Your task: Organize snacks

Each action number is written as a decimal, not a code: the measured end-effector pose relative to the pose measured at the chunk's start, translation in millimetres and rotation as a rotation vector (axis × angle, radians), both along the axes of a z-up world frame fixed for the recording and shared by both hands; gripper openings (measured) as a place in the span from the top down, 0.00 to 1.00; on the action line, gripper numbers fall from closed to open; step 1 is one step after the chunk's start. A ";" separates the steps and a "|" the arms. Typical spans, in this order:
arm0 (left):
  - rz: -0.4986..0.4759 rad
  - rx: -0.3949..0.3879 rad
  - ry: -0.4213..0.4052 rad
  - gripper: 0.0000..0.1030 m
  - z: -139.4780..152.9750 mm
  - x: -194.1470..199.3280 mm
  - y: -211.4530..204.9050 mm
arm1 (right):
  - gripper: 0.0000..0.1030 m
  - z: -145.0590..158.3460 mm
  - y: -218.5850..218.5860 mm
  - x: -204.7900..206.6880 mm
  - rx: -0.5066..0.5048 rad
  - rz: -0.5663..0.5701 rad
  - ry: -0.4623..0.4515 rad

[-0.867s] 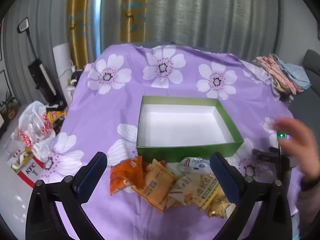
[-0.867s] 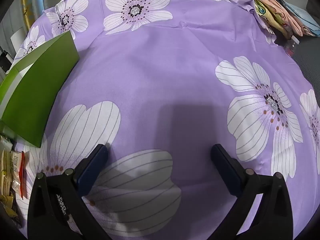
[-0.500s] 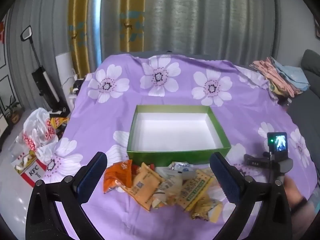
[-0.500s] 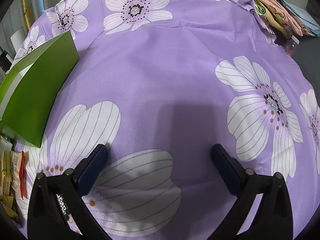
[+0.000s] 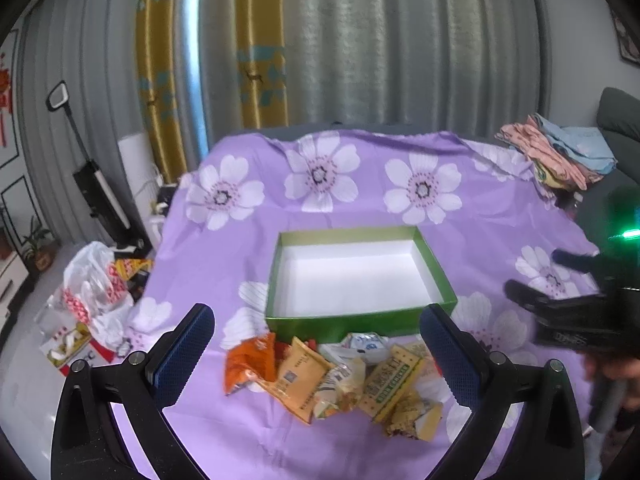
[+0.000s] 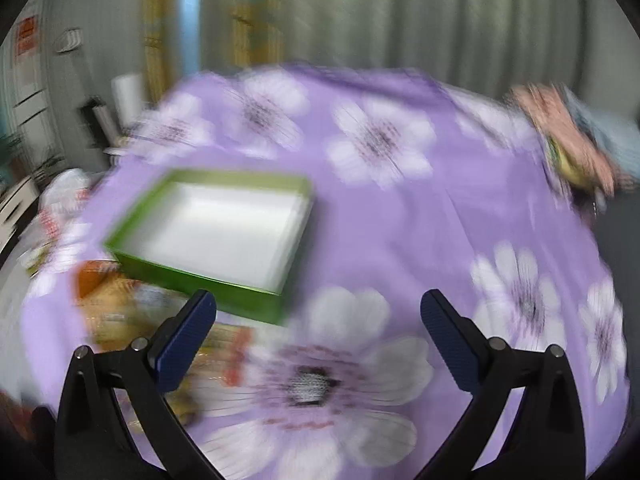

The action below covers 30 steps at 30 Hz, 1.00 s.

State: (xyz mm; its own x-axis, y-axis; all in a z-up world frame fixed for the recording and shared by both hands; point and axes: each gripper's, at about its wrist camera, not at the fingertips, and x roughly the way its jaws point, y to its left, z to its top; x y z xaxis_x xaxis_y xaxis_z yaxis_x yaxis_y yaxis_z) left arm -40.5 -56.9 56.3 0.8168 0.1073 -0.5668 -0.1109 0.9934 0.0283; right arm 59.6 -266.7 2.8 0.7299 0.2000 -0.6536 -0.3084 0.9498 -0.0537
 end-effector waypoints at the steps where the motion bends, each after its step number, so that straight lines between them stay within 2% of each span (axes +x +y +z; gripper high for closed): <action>1: 0.006 -0.002 0.001 0.01 2.4 -1.2 2.5 | 0.00 19.6 12.5 -16.2 0.007 0.049 -0.037; 5: 0.021 -0.002 -0.018 0.01 9.2 -11.3 12.9 | 0.00 58.0 37.1 -53.0 0.041 0.183 -0.095; 9: 0.026 -0.002 -0.030 0.01 13.3 -18.7 17.6 | 0.00 68.9 46.9 -76.3 0.059 0.250 -0.107; 16: 0.020 -0.012 -0.029 0.01 11.6 -26.5 19.8 | 0.00 67.7 67.0 -85.5 0.040 0.297 -0.092; 30: 0.003 -0.013 -0.023 0.01 9.6 -26.7 15.7 | 0.00 57.1 64.3 -89.5 0.058 0.305 -0.051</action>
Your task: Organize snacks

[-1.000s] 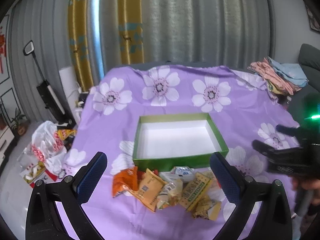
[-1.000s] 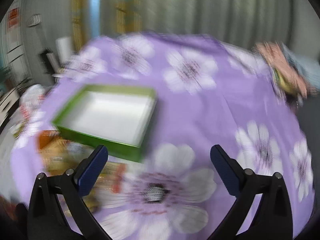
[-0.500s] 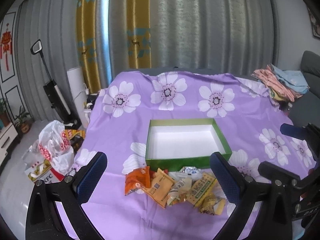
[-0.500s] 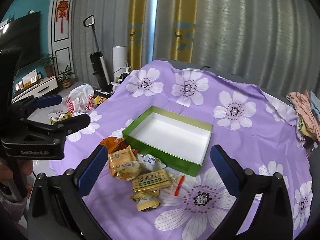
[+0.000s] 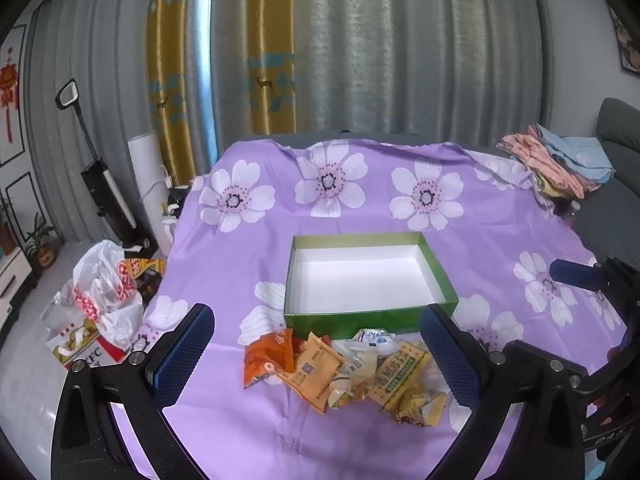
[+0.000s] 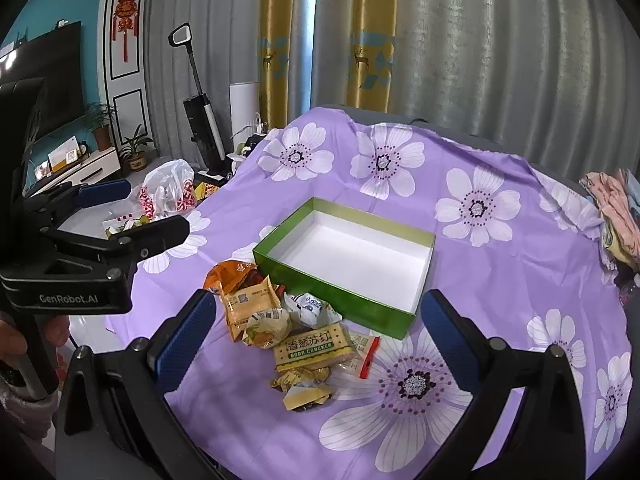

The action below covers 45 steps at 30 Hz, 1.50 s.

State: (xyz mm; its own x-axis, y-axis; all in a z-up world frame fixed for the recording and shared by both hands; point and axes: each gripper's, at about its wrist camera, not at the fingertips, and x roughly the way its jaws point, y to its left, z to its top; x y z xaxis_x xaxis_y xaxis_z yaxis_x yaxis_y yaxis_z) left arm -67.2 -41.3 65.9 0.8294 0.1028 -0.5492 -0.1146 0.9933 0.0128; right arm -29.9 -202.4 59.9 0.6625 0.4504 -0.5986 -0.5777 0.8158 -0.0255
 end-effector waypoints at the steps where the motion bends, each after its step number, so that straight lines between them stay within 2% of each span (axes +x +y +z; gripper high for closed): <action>1: 0.000 0.000 0.001 0.01 -0.1 0.4 -0.9 | 0.00 -0.7 0.6 -0.5 -0.002 0.003 0.000; 4: -0.006 -0.005 0.009 0.01 -2.3 1.8 -0.2 | 0.00 -2.7 0.7 -1.3 -0.002 0.007 0.002; 7: -0.025 -0.041 0.029 0.01 -8.4 5.6 0.7 | 0.00 -6.7 -0.5 -0.8 0.001 0.003 0.012; 12: -0.122 -0.274 0.119 0.01 -35.7 23.3 13.8 | 0.00 -18.9 -6.0 3.9 -0.004 -0.010 0.041; 15: -0.136 -0.328 0.184 0.01 -59.7 31.8 12.2 | 0.00 -31.7 -11.1 6.0 -0.005 -0.016 0.064; 19: -0.192 -0.393 0.272 0.01 -95.7 35.8 2.0 | 0.00 -63.8 -18.7 11.7 -0.002 -0.007 0.142; 25: -0.260 -0.512 0.352 0.01 -138.2 38.0 -8.3 | 0.02 -122.4 -26.3 14.6 0.005 0.032 0.275; 28: -0.290 -0.531 0.381 0.01 -151.9 41.4 -16.2 | 0.07 -145.8 -27.0 14.4 0.019 0.049 0.324; 32: -0.315 -0.514 0.400 0.03 -165.3 46.9 -28.4 | 0.20 -169.2 -23.7 17.7 0.048 0.077 0.360; 34: -0.333 -0.505 0.405 0.05 -169.5 50.2 -34.5 | 0.22 -179.1 -20.0 20.1 0.053 0.084 0.374; 37: -0.349 -0.490 0.425 0.17 -176.6 57.0 -41.2 | 0.30 -190.2 -15.6 26.2 0.073 0.093 0.388; 40: -0.362 -0.496 0.441 0.35 -185.0 60.5 -42.4 | 0.42 -194.7 -9.8 29.1 0.085 0.112 0.394; 41: -0.368 -0.500 0.450 0.37 -186.8 61.6 -42.5 | 0.48 -196.1 -7.5 29.7 0.084 0.118 0.393; 44: -0.376 -0.507 0.460 0.43 -190.8 63.7 -43.4 | 0.58 -198.6 -6.5 30.2 0.090 0.129 0.401; 45: -0.377 -0.505 0.458 0.45 -190.9 63.5 -42.9 | 0.58 -198.8 -6.7 30.7 0.086 0.129 0.400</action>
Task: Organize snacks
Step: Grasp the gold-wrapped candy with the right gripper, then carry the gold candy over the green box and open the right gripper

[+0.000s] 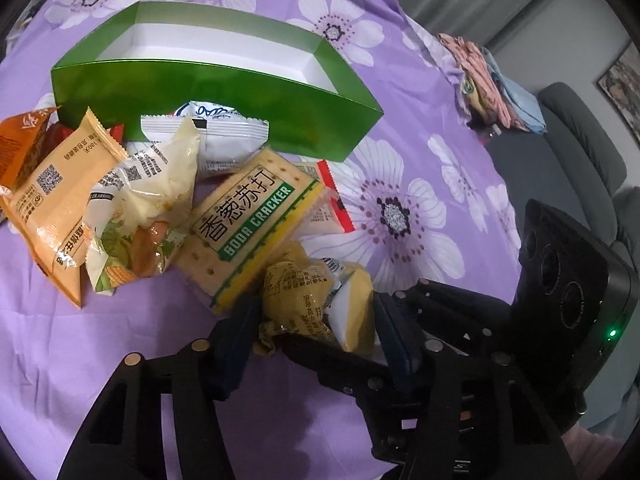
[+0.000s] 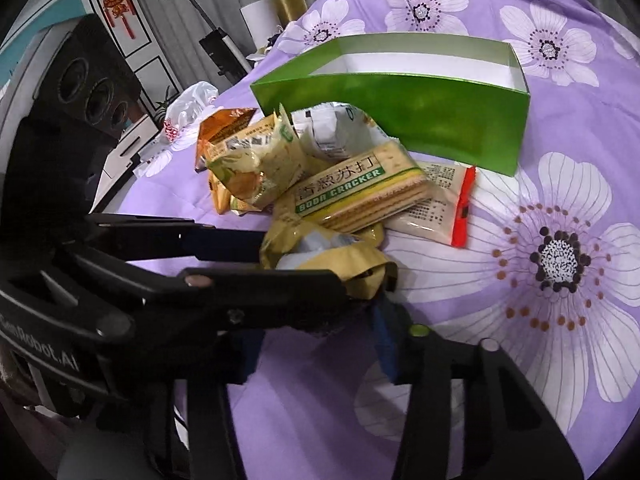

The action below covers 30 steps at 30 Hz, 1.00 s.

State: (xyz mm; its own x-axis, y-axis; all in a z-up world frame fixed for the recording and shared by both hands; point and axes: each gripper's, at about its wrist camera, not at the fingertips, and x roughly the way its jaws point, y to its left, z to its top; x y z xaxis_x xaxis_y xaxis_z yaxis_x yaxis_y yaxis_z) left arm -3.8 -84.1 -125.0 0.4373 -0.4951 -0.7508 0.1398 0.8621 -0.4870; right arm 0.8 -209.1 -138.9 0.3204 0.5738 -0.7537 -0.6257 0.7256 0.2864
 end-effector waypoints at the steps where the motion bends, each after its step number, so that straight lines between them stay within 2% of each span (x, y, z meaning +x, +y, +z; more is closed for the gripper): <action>1: -0.001 -0.003 -0.001 0.46 -0.1 -0.4 0.4 | 0.59 -0.8 -0.7 0.3 0.002 0.000 -0.001; 3: -0.004 -0.006 -0.001 0.51 0.8 0.3 -0.1 | 0.62 0.6 -2.0 0.9 0.012 -0.007 -0.005; 8: -0.023 0.000 -0.041 0.52 18.2 -5.4 -4.9 | 0.67 10.8 -7.2 -3.2 0.022 -0.006 -0.022; 17: -0.042 0.013 -0.200 0.52 72.6 1.8 -3.8 | 0.67 69.1 -12.8 -6.1 0.070 -0.002 -0.169; 23: -0.025 0.053 -0.282 0.52 96.9 28.9 2.0 | 0.67 93.1 -6.0 17.7 0.085 -0.004 -0.266; 30: 0.004 0.084 -0.320 0.52 107.7 70.9 8.0 | 0.67 108.5 7.3 65.3 0.093 -0.013 -0.327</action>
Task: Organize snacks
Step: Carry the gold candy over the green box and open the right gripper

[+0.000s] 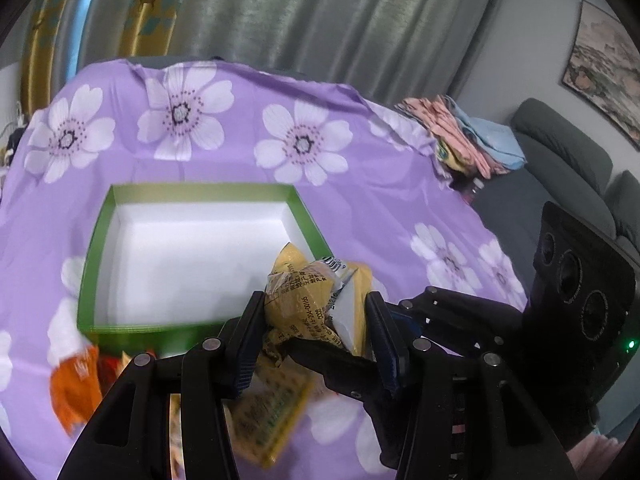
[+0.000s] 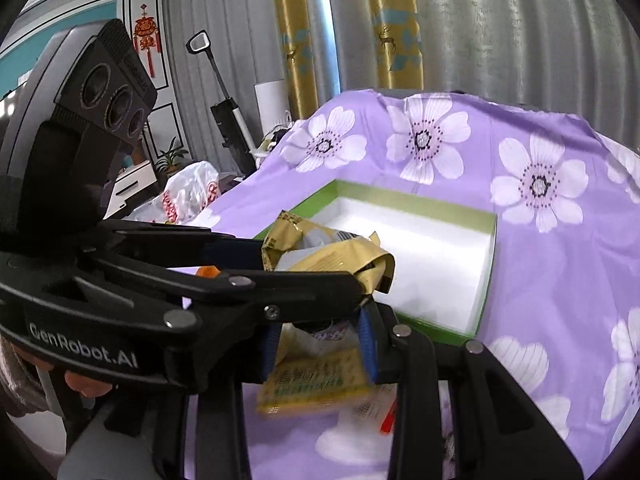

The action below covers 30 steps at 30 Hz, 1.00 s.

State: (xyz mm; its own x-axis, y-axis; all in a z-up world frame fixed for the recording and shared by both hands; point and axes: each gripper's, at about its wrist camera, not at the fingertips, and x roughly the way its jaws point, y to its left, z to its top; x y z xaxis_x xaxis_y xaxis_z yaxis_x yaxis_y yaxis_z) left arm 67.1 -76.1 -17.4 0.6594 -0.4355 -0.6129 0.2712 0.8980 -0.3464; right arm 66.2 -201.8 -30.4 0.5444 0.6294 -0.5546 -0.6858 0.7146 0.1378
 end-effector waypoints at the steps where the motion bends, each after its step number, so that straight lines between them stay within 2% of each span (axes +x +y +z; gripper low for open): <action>1: 0.002 0.002 -0.002 0.52 0.2 5.2 1.3 | 0.67 1.1 1.9 5.0 -0.002 0.000 -0.005; 13: 0.035 0.018 0.042 0.51 -26.2 68.0 14.8 | 0.66 -18.5 18.4 70.7 0.002 -0.022 0.047; 25: 0.068 0.020 0.130 0.50 -51.9 96.0 17.5 | 0.61 -45.7 27.1 104.8 -0.034 -0.058 0.130; 27: 0.077 0.045 0.128 0.43 -52.0 94.8 16.1 | 0.57 -47.8 27.6 106.9 -0.049 -0.076 0.131; 29: 0.089 0.079 0.109 0.31 -48.6 90.5 14.6 | 0.44 -48.4 25.5 107.1 -0.054 -0.099 0.134; 30: 0.097 0.092 0.097 0.22 -46.6 88.1 14.5 | 0.40 -49.0 23.8 106.9 -0.053 -0.108 0.132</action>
State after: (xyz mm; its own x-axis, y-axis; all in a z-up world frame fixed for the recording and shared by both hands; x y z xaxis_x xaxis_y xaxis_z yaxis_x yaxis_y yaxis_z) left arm 155.1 -61.6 -64.0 0.6314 -0.3116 -0.7101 0.1508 0.9476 -0.2817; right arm 173.1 -178.1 -79.4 0.5275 0.5389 -0.6567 -0.5830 0.7919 0.1815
